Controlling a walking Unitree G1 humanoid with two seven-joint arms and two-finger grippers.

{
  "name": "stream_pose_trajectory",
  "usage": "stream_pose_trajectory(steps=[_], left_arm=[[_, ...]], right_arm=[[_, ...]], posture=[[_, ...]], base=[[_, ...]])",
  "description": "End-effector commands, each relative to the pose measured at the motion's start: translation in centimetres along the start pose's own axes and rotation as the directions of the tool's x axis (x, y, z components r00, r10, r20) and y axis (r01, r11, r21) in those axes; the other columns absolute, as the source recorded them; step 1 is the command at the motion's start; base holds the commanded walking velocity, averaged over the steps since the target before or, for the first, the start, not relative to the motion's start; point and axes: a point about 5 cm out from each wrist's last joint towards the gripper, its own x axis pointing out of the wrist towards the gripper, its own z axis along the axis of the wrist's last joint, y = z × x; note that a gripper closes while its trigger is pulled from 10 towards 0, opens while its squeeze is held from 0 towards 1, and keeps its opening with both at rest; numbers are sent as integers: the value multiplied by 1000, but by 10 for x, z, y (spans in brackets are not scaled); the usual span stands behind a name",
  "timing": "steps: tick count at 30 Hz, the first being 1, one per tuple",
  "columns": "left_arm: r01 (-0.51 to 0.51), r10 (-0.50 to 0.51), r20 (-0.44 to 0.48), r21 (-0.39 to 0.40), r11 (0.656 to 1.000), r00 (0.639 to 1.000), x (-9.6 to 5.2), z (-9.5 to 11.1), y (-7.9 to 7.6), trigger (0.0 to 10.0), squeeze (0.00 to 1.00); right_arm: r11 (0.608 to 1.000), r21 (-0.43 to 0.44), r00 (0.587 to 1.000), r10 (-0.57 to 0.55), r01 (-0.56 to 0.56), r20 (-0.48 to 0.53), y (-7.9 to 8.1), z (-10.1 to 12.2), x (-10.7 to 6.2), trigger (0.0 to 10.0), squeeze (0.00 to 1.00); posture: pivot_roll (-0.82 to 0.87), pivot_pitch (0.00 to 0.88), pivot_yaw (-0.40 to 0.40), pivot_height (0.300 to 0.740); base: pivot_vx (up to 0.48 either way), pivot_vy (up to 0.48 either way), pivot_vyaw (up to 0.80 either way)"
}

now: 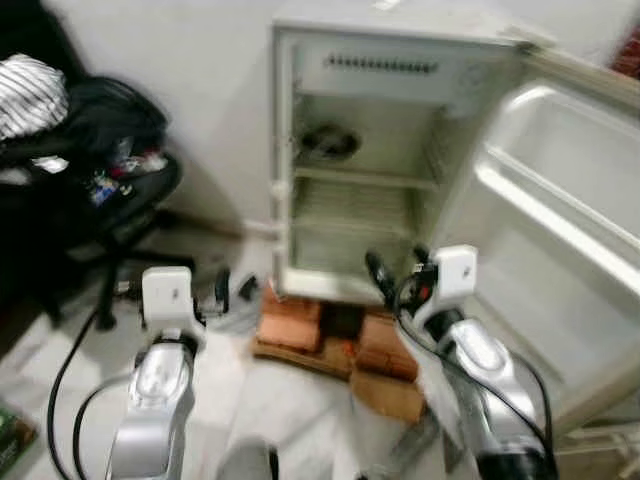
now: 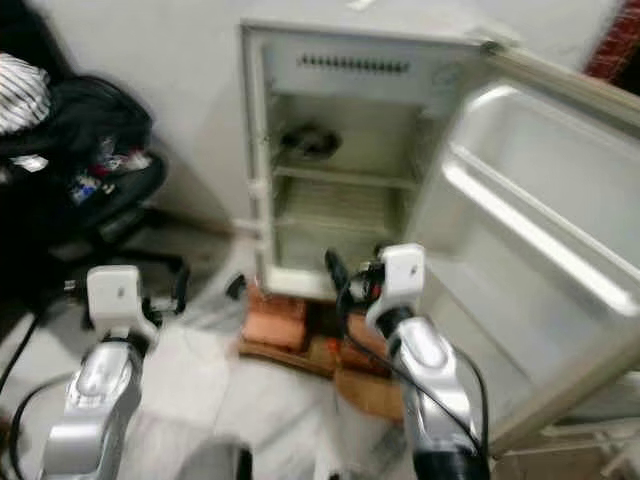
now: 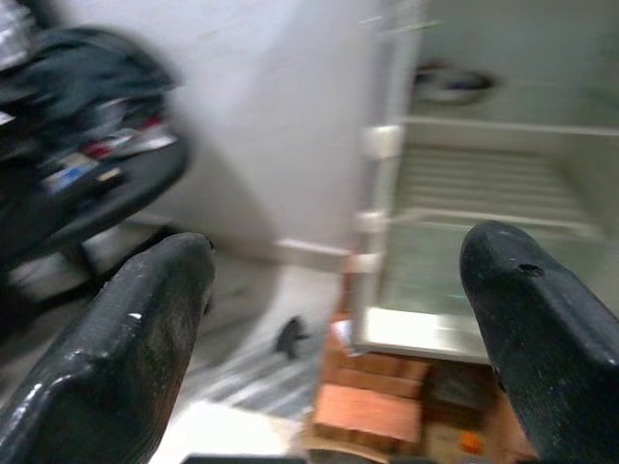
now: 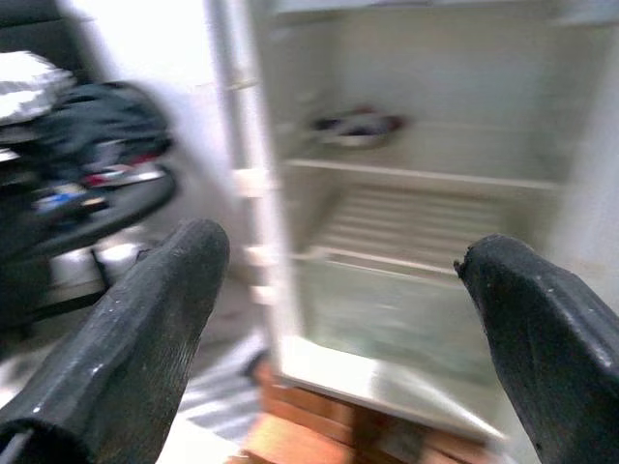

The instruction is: Restocking fridge

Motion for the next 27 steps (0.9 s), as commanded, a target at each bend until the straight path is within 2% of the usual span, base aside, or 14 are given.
stream_pose_trajectory(steps=[1,5,10,11,15,19,27], left_arm=[[0,0,6,11,1000,1000,0,2,1,10000,0],[-6,5,30,32,999,1000,2,8,1,10000,0],[-7,5,62,44,999,998,-1,12,4,10000,0],[3,-6,51,63,998,999,-3,9,3,10000,0],[8,-11,50,53,999,999,-5,7,1,10000,0],[20,-22,49,45,999,999,-5,5,-1,10000,0],[7,-11,52,78,997,999,-4,2,3,10000,0]], right_arm=[[1000,2,1000,6,-6,9,2,2,2,10000,0],[1000,-4,1000,1,-1,21,1,7,6,10000,0],[1000,10,999,-27,27,34,-1,9,5,10000,0],[1000,7,999,-30,30,28,0,7,3,10000,0],[999,4,999,-39,39,22,-1,6,0,10000,0],[999,4,998,-54,53,20,-4,5,0,10000,0],[998,2,997,-66,66,30,-7,8,-1,10000,0]], posture=[[105,0,-61,740],[109,7,-59,740],[105,25,-63,740],[100,28,-63,740],[97,26,-67,740],[96,13,-67,740],[96,1,-65,740]], base=[[-428,0,-800],[-401,0,-800],[0,0,-773],[0,0,0],[0,0,0],[0,-473,0],[323,-346,0]])
